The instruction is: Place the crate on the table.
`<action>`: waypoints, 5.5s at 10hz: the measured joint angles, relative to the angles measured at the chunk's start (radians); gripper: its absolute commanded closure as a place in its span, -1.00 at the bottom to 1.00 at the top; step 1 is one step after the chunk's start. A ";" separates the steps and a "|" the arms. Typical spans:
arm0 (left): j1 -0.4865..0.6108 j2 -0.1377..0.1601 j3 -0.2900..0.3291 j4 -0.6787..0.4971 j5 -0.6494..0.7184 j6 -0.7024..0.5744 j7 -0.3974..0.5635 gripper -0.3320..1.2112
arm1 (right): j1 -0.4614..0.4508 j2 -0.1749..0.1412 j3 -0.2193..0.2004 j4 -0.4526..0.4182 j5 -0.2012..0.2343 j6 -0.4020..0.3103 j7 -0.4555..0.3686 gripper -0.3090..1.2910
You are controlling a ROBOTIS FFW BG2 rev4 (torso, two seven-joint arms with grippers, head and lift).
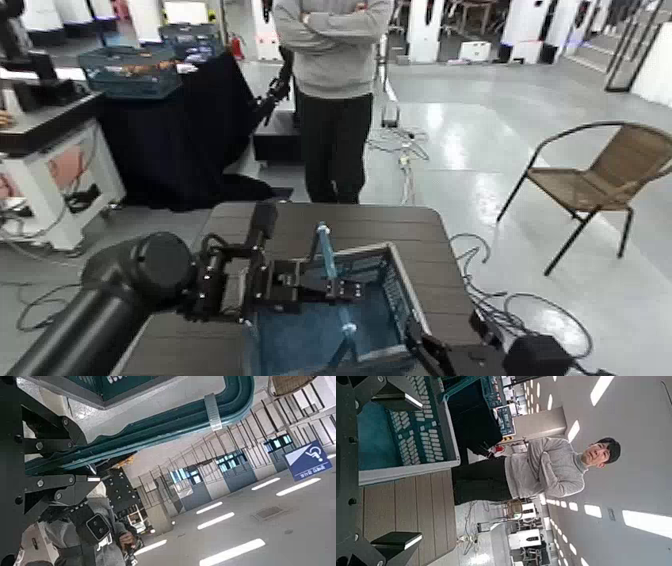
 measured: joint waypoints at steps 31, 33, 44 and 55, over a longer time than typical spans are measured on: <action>0.135 -0.011 0.228 -0.043 -0.257 -0.501 0.311 -0.02 | -0.006 -0.008 0.000 0.003 -0.015 -0.005 0.004 -0.42; 0.276 -0.010 0.273 -0.174 -0.217 -0.623 0.394 -0.02 | -0.004 -0.006 -0.001 0.004 -0.015 -0.009 0.004 -0.42; 0.849 -0.193 0.344 -0.403 -0.563 -1.483 0.782 -0.02 | 0.013 -0.001 -0.014 0.001 -0.014 -0.030 0.005 -0.42; 0.961 -0.194 0.305 -0.441 -0.674 -1.571 0.897 -0.02 | 0.021 0.000 -0.019 -0.006 -0.009 -0.027 0.004 -0.42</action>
